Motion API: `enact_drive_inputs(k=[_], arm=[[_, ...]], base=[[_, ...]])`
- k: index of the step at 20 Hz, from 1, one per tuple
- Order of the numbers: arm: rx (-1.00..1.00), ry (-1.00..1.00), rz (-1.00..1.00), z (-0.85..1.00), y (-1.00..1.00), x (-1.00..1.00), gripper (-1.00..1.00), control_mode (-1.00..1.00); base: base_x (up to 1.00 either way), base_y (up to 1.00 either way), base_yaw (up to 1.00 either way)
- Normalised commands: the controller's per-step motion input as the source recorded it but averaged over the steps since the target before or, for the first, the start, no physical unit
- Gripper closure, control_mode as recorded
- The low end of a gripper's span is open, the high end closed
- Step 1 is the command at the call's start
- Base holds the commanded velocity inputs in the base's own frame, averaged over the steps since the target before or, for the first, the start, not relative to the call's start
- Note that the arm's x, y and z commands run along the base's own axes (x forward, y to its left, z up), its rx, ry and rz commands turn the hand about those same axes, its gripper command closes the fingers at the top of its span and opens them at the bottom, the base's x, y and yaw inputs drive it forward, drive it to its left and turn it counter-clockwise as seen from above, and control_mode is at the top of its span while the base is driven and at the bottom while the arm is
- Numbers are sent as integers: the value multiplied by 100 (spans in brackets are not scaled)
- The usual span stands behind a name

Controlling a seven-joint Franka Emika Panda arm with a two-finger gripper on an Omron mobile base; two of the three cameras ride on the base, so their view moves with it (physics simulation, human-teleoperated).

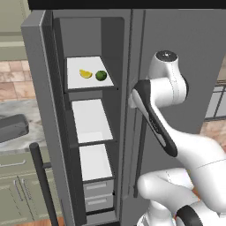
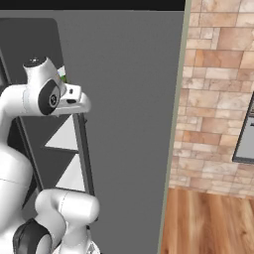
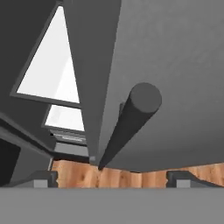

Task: Take the avocado and lemon wedge out of the freezer and place them in the tupperware container on the counter. Then put the tupperware containing the vegetables back in the freezer.

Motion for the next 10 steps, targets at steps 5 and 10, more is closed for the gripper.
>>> enact_drive_inputs(k=[5, 10], arm=[[-15, -17, 15, 37, 30, -1, -100, -100], [-15, -13, 17, 43, 34, 0, -100, -100]], base=[[0, 0, 0], [0, 0, 0]])
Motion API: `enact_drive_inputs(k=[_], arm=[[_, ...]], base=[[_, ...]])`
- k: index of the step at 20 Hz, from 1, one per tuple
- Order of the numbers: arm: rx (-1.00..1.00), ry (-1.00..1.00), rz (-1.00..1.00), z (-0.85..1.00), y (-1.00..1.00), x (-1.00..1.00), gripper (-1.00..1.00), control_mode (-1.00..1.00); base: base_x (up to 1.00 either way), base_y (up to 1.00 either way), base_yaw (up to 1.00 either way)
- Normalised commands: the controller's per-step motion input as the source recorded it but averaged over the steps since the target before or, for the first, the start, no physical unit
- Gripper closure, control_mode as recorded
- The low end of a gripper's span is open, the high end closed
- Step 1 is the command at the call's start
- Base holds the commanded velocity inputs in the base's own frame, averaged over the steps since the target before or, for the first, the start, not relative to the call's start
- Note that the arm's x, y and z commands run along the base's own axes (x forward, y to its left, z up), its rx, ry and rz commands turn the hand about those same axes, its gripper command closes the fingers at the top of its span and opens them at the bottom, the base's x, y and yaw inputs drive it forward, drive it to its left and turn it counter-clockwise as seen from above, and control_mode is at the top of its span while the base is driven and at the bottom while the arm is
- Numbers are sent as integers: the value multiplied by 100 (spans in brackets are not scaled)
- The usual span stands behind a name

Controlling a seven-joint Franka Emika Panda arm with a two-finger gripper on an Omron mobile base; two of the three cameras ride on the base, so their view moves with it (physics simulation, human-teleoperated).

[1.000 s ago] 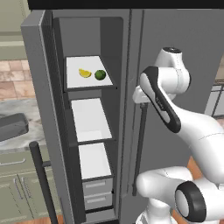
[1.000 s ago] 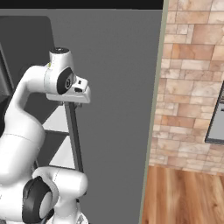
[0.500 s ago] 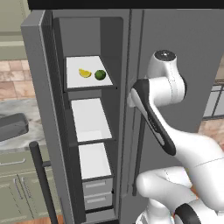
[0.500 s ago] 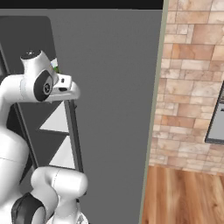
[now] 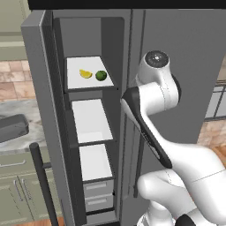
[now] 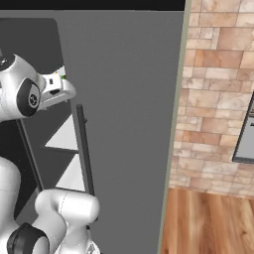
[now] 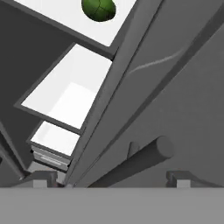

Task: Take the avocado and lemon wedge out of the freezer and place them in the tupperware container on the counter. Then put the tupperware containing the vegetables back in the freezer.

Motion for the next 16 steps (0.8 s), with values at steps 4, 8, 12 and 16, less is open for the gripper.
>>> enact_drive_inputs(k=[4, 8, 12, 16], arm=[[-14, -7, 15, 40, 36, 0, -100, -100], [-13, -5, 14, 30, 30, 0, -100, -100], [-9, -7, 19, 16, 14, 3, -100, -100], [-8, -6, 20, 1, 2, 23, -100, -100]], base=[[0, 0, 0], [0, 0, 0], [0, 0, 0], [0, 0, 0]])
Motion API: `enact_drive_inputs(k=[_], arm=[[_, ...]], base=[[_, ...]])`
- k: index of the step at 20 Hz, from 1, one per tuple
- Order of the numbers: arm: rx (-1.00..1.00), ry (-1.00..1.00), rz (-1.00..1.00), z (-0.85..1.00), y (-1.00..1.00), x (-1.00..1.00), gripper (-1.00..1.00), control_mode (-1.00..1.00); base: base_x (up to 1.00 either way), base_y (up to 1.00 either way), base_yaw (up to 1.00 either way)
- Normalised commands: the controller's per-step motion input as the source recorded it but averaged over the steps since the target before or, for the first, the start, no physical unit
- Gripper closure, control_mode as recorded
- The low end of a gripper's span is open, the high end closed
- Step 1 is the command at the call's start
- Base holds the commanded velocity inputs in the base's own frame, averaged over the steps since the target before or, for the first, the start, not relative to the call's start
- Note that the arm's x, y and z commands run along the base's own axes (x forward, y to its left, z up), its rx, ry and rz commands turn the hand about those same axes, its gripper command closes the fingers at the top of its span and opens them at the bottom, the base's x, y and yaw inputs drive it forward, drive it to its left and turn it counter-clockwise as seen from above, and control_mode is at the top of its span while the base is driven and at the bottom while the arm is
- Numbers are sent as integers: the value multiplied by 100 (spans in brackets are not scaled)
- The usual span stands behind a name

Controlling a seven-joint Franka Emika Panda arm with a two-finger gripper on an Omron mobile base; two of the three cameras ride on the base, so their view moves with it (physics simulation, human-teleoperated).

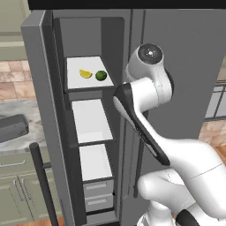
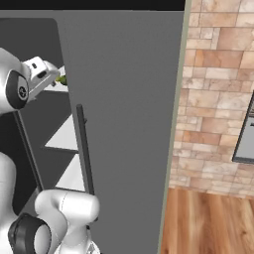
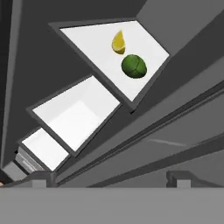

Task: Take the avocado and lemon wedge out of the freezer and place them in the tupperware container on the counter. Then put the tupperware containing the vegetables back in the freezer.

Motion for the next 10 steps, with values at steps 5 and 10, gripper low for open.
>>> enact_drive_inputs(k=[5, 10], arm=[[-12, -8, 16, 0, 10, 33, -100, -100], [-15, -4, 7, 0, 21, 46, -100, -100]], base=[[0, 0, 0], [0, 0, 0]])
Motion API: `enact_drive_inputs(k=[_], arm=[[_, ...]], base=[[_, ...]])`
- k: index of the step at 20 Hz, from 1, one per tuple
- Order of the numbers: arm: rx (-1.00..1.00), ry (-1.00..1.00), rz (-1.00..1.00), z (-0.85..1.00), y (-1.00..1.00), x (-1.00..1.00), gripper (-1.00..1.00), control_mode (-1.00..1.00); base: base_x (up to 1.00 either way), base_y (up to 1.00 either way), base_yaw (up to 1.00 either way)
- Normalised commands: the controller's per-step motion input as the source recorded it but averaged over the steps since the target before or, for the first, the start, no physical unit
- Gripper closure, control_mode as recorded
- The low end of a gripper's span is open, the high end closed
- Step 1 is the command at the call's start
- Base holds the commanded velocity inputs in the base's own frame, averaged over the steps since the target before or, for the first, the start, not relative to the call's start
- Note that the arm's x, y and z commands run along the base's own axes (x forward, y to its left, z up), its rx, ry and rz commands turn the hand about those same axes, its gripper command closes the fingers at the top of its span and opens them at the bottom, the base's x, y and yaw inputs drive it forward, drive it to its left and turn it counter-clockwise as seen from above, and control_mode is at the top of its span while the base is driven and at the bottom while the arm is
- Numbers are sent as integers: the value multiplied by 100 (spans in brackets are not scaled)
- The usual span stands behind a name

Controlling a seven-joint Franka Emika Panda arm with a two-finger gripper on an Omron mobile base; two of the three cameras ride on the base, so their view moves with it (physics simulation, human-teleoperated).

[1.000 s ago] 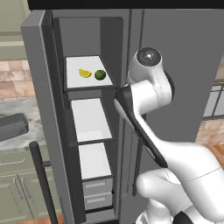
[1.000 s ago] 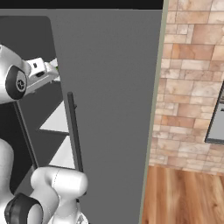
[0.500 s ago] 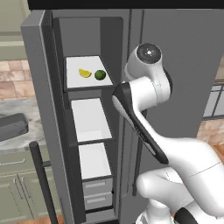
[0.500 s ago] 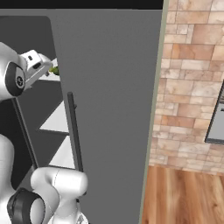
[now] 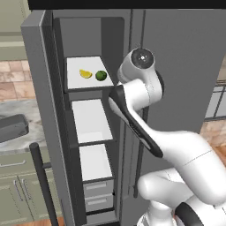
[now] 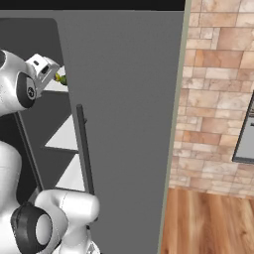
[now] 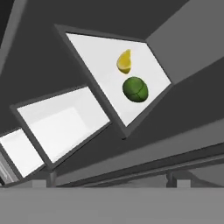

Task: Take the avocado and lemon wedge out of the freezer and place them in the tupperware container on the counter. Then put the tupperware containing the vegetables back in the freezer.

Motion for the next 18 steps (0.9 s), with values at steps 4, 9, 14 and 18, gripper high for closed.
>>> enact_drive_inputs(k=[4, 9, 14, 18], arm=[[-15, 0, 2, 0, 21, 54, -100, -100], [-10, 0, 3, 0, 11, 61, -100, -100], [-3, 5, 4, 0, 6, 68, -100, -100], [-1, 6, 3, 0, 6, 64, -100, -100]], base=[[0, 0, 0], [0, 0, 0], [0, 0, 0], [0, 0, 0]])
